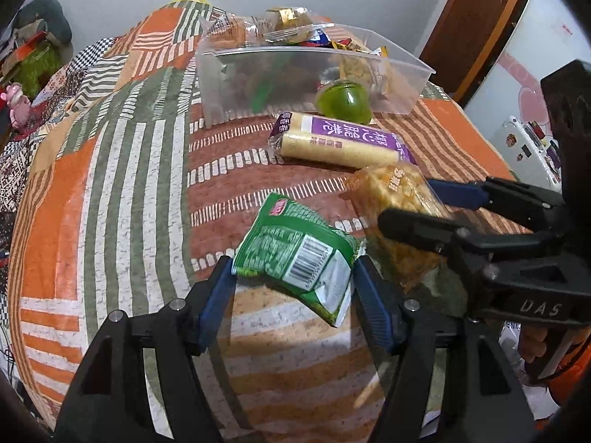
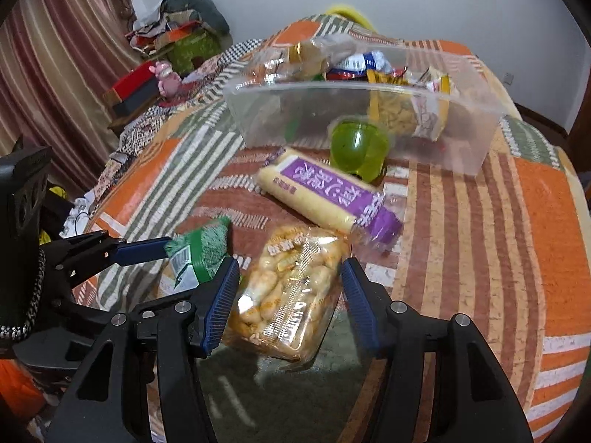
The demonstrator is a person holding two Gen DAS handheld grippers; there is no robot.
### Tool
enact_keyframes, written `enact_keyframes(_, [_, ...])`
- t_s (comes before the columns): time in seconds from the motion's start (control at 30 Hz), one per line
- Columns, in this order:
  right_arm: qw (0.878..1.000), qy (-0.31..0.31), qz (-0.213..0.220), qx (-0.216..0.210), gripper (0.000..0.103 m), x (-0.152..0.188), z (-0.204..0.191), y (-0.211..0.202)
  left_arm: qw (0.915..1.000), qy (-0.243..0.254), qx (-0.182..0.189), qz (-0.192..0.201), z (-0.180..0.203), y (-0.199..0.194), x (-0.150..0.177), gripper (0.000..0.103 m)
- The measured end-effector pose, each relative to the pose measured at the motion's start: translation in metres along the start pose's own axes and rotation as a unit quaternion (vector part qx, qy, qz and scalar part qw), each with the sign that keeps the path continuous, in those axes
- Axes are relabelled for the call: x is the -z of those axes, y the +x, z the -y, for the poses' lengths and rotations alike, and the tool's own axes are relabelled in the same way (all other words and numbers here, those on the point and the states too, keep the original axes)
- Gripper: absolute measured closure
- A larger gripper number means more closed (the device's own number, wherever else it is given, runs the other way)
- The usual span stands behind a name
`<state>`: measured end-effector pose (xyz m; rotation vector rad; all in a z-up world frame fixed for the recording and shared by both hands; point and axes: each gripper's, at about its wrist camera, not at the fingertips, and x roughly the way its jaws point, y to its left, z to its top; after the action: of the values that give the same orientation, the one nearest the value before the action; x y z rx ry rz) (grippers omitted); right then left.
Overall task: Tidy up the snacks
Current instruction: 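Grasp the round cookie pack with the right tool while the left grasps the green bag, then lower both held packs into the clear box and open both tools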
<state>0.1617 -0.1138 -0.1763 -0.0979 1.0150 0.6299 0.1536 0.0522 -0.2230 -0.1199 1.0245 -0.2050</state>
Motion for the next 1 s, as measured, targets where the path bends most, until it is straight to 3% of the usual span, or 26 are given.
enact_keyframes(0.37, [1.000, 0.003, -0.008, 0.006, 0.049, 0.004, 0.019, -0.009, 0.9998, -0.007, 0.011, 0.017, -0.004, 0.012, -0.010, 0.037])
enact_keyframes(0.53, [1.000, -0.010, -0.009, 0.013, 0.050, 0.006, 0.010, -0.003, 0.9997, -0.001, 0.013, 0.021, -0.003, 0.010, -0.011, 0.054])
enact_keyframes(0.8, [1.000, -0.009, -0.002, 0.022, 0.056, 0.002, 0.007, -0.006, 0.9995, -0.015, 0.016, 0.023, -0.009, 0.001, -0.009, 0.059])
enact_keyframes(1.0, [1.000, 0.002, 0.015, 0.015, 0.061, -0.003, 0.013, -0.023, 0.9988, -0.009, 0.008, 0.047, -0.005, -0.019, -0.015, 0.059])
